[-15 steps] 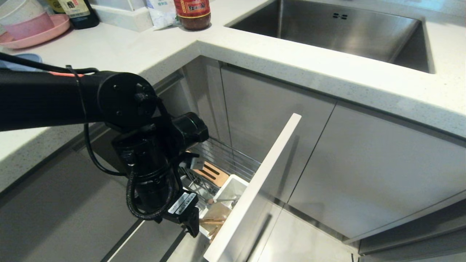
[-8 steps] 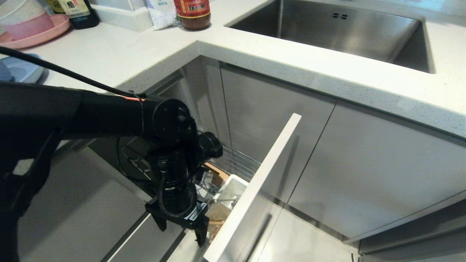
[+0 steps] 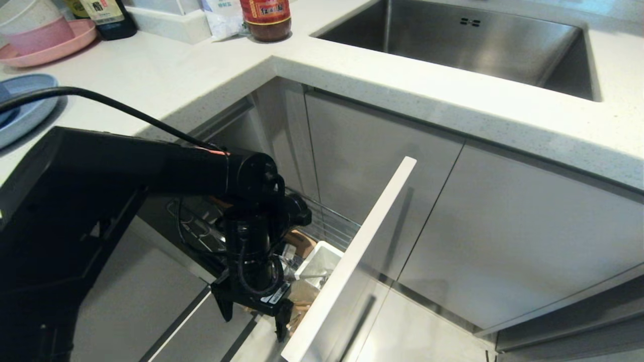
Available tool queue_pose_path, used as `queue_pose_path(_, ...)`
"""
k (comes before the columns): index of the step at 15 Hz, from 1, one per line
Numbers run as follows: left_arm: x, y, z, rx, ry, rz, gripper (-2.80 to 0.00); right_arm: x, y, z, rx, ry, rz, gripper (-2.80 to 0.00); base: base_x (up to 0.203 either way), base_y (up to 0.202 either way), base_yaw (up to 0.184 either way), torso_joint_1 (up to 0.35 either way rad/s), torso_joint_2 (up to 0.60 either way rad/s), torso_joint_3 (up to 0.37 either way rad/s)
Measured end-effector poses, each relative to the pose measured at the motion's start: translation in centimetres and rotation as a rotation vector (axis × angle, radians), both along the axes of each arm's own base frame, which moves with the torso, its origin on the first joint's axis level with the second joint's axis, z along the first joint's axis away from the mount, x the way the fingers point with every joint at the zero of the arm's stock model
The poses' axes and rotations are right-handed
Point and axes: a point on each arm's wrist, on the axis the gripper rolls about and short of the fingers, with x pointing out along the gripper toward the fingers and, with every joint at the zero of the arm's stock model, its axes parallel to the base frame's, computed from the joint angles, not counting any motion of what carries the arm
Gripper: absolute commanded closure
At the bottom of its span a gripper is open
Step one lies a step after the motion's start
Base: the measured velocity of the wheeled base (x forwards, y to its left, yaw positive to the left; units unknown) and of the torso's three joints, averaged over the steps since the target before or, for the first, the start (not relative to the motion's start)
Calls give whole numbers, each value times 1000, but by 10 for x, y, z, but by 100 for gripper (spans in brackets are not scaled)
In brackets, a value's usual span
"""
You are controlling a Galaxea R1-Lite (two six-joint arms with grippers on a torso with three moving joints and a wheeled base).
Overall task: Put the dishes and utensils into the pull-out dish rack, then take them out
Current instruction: Take the chopsticks out of the cupboard
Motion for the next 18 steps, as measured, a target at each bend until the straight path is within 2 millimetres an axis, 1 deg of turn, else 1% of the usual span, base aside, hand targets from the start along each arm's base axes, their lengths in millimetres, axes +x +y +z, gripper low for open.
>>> queue_pose_path(7, 3, -3, 1, -2, 3, 3, -280, 0, 0, 0, 0, 0, 0, 0, 0, 0, 0, 0, 0, 0)
queue_pose_path(8, 3, -3, 1, -2, 3, 3, 0, 0, 0, 0, 0, 0, 0, 0, 0, 0, 0, 0, 0, 0)
queue_pose_path(14, 2, -5, 1, -3, 4, -1, 0, 0, 0, 0, 0, 0, 0, 0, 0, 0, 0, 0, 0, 0)
queue_pose_path(18, -1, -10, 2, -35, 22, -10, 0, 0, 0, 0, 0, -2, 0, 0, 0, 0, 0, 0, 0, 0)
